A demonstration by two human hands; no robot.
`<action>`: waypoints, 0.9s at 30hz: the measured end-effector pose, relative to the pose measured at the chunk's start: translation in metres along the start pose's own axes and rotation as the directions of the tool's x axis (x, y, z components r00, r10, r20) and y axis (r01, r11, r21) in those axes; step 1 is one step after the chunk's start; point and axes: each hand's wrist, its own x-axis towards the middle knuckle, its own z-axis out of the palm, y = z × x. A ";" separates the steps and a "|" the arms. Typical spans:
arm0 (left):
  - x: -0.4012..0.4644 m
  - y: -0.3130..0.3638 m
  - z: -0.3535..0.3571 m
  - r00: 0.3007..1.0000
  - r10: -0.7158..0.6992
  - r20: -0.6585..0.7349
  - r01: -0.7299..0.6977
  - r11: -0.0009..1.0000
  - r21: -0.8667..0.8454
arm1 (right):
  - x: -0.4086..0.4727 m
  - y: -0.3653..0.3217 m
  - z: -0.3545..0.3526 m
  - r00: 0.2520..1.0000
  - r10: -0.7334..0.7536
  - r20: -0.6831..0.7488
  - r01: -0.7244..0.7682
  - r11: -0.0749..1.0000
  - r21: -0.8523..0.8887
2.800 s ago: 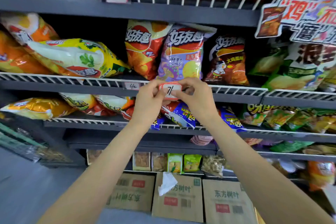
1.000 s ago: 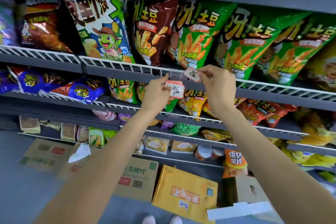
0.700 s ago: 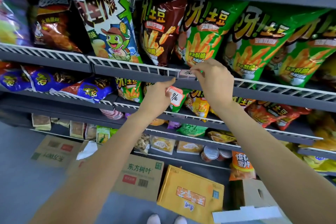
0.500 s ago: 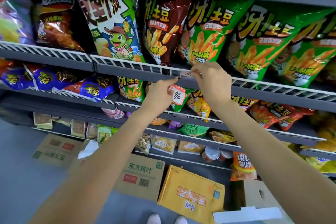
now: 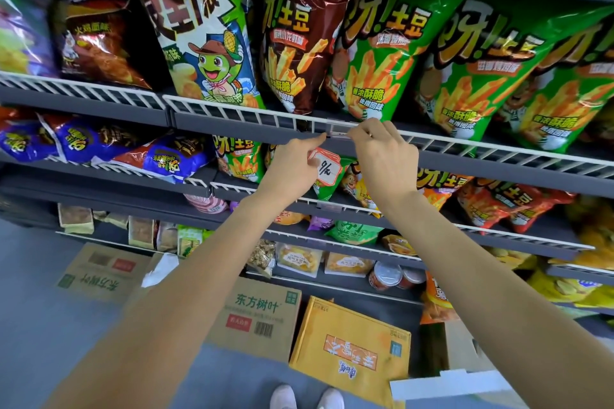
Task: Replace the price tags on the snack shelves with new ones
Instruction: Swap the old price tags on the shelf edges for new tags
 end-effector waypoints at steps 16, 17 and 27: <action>0.009 -0.008 -0.001 0.997 0.005 -0.079 -0.010 0.998 -0.069 | 0.001 -0.001 -0.007 0.996 -0.020 0.091 0.027 0.997 -0.071; 0.009 -0.009 -0.002 0.995 0.009 -0.102 -0.017 0.996 -0.082 | 0.001 -0.001 -0.008 0.995 -0.019 0.096 0.026 0.997 -0.076; -0.001 -0.006 -0.009 0.973 -0.031 -0.230 -0.039 0.956 -0.292 | -0.006 -0.007 -0.009 0.989 0.015 0.147 0.002 0.993 -0.115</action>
